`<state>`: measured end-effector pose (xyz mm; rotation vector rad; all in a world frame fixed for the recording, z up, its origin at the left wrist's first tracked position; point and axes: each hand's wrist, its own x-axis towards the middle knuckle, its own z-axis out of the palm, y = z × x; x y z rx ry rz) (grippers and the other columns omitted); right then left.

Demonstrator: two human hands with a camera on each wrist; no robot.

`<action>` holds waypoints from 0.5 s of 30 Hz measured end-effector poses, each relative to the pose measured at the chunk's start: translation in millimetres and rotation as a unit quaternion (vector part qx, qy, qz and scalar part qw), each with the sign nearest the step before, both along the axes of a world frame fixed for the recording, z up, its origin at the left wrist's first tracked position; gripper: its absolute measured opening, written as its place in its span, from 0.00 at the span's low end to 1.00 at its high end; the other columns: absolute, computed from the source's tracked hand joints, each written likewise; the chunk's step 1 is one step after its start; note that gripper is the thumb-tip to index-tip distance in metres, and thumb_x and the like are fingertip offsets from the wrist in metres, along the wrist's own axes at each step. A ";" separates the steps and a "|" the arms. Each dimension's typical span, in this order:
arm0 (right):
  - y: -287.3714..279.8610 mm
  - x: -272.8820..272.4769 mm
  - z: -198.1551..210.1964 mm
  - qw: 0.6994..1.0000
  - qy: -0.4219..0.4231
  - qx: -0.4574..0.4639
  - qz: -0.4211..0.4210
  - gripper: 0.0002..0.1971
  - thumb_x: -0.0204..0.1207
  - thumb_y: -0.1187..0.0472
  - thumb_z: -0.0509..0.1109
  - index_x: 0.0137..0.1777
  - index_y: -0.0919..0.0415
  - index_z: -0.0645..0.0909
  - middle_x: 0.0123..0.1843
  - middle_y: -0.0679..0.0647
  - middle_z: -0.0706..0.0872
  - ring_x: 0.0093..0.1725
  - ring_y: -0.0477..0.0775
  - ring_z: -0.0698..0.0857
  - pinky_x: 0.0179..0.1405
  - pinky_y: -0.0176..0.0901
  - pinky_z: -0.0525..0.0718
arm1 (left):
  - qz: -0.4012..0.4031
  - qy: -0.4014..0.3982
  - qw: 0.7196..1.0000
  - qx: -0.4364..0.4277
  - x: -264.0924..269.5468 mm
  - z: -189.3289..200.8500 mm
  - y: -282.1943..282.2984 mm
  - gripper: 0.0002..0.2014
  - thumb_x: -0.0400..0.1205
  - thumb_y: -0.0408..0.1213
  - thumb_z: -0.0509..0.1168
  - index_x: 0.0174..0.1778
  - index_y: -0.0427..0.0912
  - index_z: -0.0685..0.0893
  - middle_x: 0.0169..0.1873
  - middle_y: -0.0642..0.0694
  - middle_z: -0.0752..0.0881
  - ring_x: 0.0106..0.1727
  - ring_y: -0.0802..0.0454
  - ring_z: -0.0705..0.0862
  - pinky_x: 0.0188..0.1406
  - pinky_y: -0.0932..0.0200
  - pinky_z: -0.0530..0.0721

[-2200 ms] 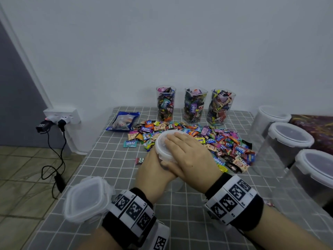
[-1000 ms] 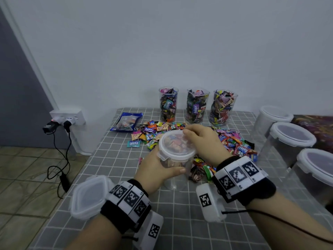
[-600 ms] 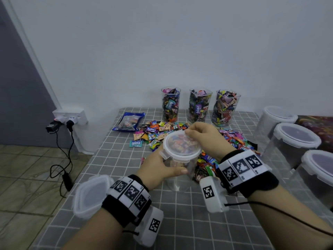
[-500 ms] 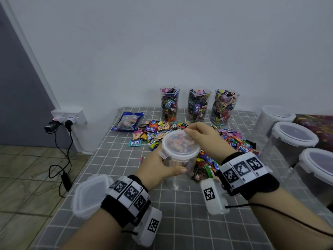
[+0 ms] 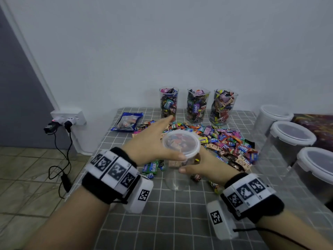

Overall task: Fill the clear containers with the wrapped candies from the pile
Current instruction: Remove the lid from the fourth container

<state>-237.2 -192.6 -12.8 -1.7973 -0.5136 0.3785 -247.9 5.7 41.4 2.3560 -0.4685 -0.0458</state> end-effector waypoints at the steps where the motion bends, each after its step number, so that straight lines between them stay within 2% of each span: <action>1: 1.7 -2.7 1.0 1.000 -0.005 -0.002 -0.007 0.40 0.65 0.71 0.80 0.73 0.55 0.65 0.63 0.43 0.80 0.55 0.25 0.80 0.51 0.19 0.76 | -0.009 0.002 0.999 0.039 3.4 3.3 -5.7 0.63 0.56 0.62 0.79 0.83 0.50 0.51 0.81 0.56 0.57 0.78 0.63 0.58 0.79 0.58 0.58; 3: 2.0 -4.0 -1.2 1.000 -0.013 -0.004 -0.020 0.38 0.66 0.75 0.78 0.73 0.56 0.66 0.61 0.41 0.81 0.50 0.22 0.80 0.47 0.17 0.75 | -0.026 0.008 0.995 0.091 8.8 5.8 -14.3 0.62 0.56 0.64 0.77 0.83 0.47 0.52 0.81 0.53 0.59 0.79 0.57 0.61 0.79 0.52 0.61; 5: 0.6 -3.7 -3.3 1.000 -0.010 -0.008 -0.027 0.38 0.67 0.73 0.78 0.74 0.54 0.65 0.60 0.40 0.80 0.49 0.21 0.79 0.45 0.16 0.74 | -0.030 0.004 0.992 0.123 10.7 6.9 -19.6 0.61 0.57 0.65 0.73 0.83 0.47 0.54 0.80 0.51 0.63 0.77 0.55 0.64 0.77 0.51 0.65; 10: 0.6 -1.1 -5.4 0.998 -0.015 -0.045 -0.031 0.40 0.66 0.63 0.81 0.75 0.49 0.65 0.65 0.38 0.80 0.60 0.29 0.78 0.50 0.18 0.74 | -0.014 -0.047 0.989 0.143 9.4 10.0 -24.5 0.53 0.66 0.56 0.77 0.82 0.46 0.57 0.77 0.49 0.67 0.74 0.54 0.68 0.74 0.57 0.66; 12: 1.2 -0.8 -5.0 0.998 -0.018 -0.042 -0.034 0.40 0.66 0.64 0.81 0.75 0.51 0.65 0.65 0.39 0.80 0.58 0.24 0.77 0.50 0.16 0.73 | -0.003 -0.062 0.990 0.129 8.4 14.3 -21.0 0.51 0.66 0.55 0.77 0.82 0.47 0.58 0.77 0.50 0.66 0.75 0.55 0.67 0.71 0.61 0.64; 13: 1.7 -0.8 -5.1 0.998 -0.021 -0.039 -0.034 0.40 0.66 0.65 0.81 0.75 0.52 0.64 0.65 0.40 0.79 0.57 0.22 0.77 0.50 0.16 0.72 | 0.005 -0.062 0.991 0.116 7.8 17.5 -17.6 0.52 0.65 0.57 0.77 0.82 0.47 0.59 0.77 0.51 0.66 0.75 0.55 0.67 0.71 0.61 0.64; 15: 2.4 -1.6 -4.7 0.999 -0.021 -0.036 -0.031 0.42 0.66 0.67 0.80 0.77 0.53 0.62 0.65 0.39 0.79 0.55 0.21 0.78 0.49 0.15 0.72 | 0.020 -0.060 0.995 0.075 3.9 25.8 -7.1 0.57 0.56 0.66 0.72 0.81 0.47 0.62 0.76 0.51 0.68 0.74 0.56 0.69 0.74 0.59 0.65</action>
